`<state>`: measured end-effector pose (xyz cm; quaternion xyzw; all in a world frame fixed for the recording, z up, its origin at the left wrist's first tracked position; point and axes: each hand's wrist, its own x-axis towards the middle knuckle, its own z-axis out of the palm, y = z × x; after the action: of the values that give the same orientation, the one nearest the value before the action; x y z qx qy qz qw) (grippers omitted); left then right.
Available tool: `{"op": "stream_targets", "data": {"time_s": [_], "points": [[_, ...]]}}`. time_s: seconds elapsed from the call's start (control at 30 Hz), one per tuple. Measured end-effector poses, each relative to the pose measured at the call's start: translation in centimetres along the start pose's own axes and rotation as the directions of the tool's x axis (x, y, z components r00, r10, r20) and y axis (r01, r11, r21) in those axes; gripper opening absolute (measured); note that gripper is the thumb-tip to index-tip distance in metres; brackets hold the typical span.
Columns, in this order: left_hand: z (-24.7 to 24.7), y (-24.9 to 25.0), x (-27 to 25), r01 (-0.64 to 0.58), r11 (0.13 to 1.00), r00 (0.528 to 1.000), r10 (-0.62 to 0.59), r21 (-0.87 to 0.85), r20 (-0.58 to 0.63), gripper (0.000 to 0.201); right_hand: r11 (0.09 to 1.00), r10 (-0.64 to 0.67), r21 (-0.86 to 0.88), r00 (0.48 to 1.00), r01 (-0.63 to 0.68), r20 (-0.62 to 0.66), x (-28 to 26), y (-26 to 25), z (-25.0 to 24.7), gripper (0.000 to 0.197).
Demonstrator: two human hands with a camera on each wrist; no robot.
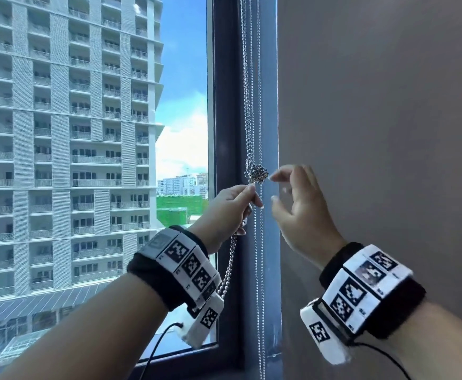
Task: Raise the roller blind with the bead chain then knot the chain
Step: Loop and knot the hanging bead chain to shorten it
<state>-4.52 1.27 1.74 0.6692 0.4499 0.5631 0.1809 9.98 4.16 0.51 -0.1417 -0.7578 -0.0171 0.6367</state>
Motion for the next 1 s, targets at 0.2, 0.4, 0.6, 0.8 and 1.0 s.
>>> {"op": "stream_targets", "data": {"time_s": [0.2, 0.4, 0.6, 0.8, 1.0], "points": [[-0.1, 0.9, -1.0, -0.039, 0.994, 0.989, 0.023, 0.104, 0.146, 0.027, 0.808, -0.306, -0.390, 0.880, 0.442, 0.363, 3.4, -0.2, -0.1, 0.058], [-1.7, 2.3, -1.4, -0.148, 0.977, 0.976, 0.120, 0.152, 0.180, 0.025, 0.709, -0.216, -0.521, 0.849, 0.476, 0.482, 4.2, 1.4, -1.1, 0.033], [-3.9, 3.6, -0.5, -0.189, 0.969, 0.972, 0.161, 0.161, 0.171, 0.020, 0.769, -0.210, -0.470, 0.865, 0.434, 0.455, 5.3, 1.2, -2.3, 0.035], [-4.0, 5.5, 0.6, -0.157, 0.987, 0.971, 0.147, 0.039, 0.190, 0.029, 0.991, -0.039, -0.109, 0.952, 0.076, 0.303, 6.1, 0.3, -3.3, 0.044], [-2.8, 7.1, 2.0, -0.190, 0.975, 0.970, 0.204, -0.113, 0.128, 0.016, 0.834, 0.198, 0.487, 0.964, -0.260, 0.176, 6.8, -0.7, -3.6, 0.033]]}}
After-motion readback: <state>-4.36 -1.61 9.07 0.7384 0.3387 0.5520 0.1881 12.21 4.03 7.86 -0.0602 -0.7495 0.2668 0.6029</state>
